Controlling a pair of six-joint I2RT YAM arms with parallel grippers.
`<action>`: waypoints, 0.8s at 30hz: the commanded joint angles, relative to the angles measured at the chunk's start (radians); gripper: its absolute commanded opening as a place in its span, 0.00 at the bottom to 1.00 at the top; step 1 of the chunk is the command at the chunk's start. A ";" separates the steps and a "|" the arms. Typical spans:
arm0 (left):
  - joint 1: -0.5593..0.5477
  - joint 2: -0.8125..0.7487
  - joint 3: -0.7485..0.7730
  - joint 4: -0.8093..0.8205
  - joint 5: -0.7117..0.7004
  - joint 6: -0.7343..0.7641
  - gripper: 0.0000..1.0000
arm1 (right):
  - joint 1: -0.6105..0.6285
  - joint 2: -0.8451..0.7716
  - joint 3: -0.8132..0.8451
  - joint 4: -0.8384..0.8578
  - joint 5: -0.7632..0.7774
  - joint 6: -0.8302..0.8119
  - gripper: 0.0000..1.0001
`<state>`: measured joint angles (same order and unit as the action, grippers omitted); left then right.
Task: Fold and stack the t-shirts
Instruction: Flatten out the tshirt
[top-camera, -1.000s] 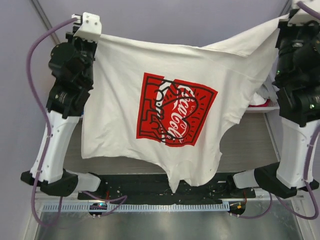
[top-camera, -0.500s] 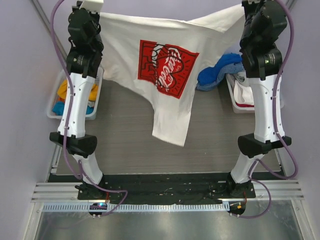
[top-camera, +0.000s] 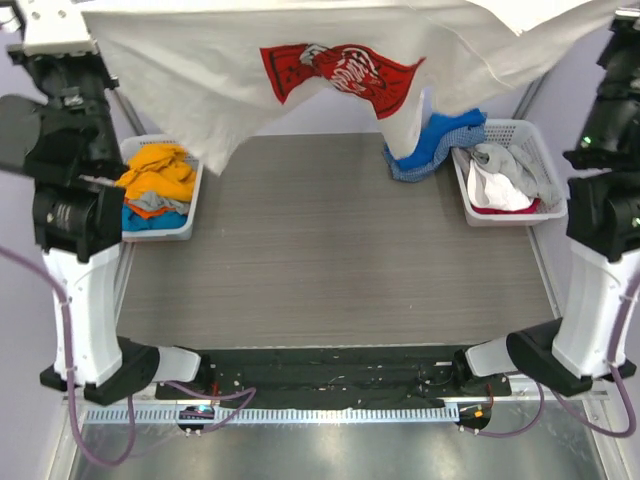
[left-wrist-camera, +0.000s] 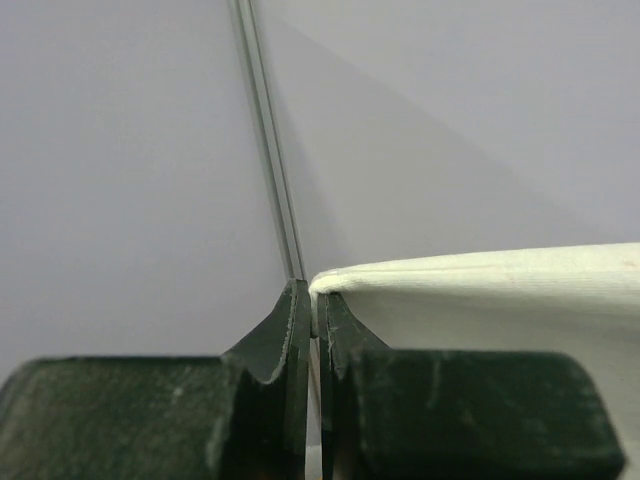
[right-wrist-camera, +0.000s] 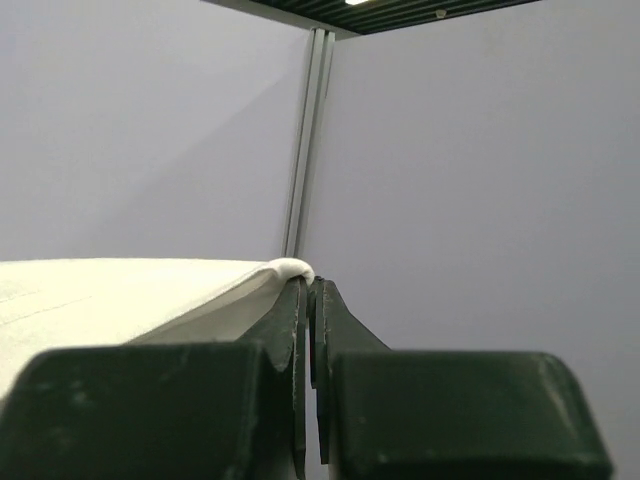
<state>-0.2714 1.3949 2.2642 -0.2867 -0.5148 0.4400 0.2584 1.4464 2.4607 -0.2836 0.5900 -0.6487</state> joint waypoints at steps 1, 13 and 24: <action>0.028 -0.098 -0.102 0.046 -0.091 0.008 0.00 | -0.021 -0.110 -0.035 0.016 0.094 0.013 0.01; 0.028 -0.168 -0.197 0.017 -0.073 -0.009 0.00 | -0.021 -0.210 -0.161 -0.127 0.074 0.081 0.01; 0.054 0.330 0.142 0.052 -0.129 0.034 0.00 | -0.024 0.080 -0.036 -0.016 0.087 0.031 0.01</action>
<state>-0.2596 1.5551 2.2581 -0.2703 -0.5369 0.4370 0.2573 1.4128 2.3348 -0.3969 0.5907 -0.5625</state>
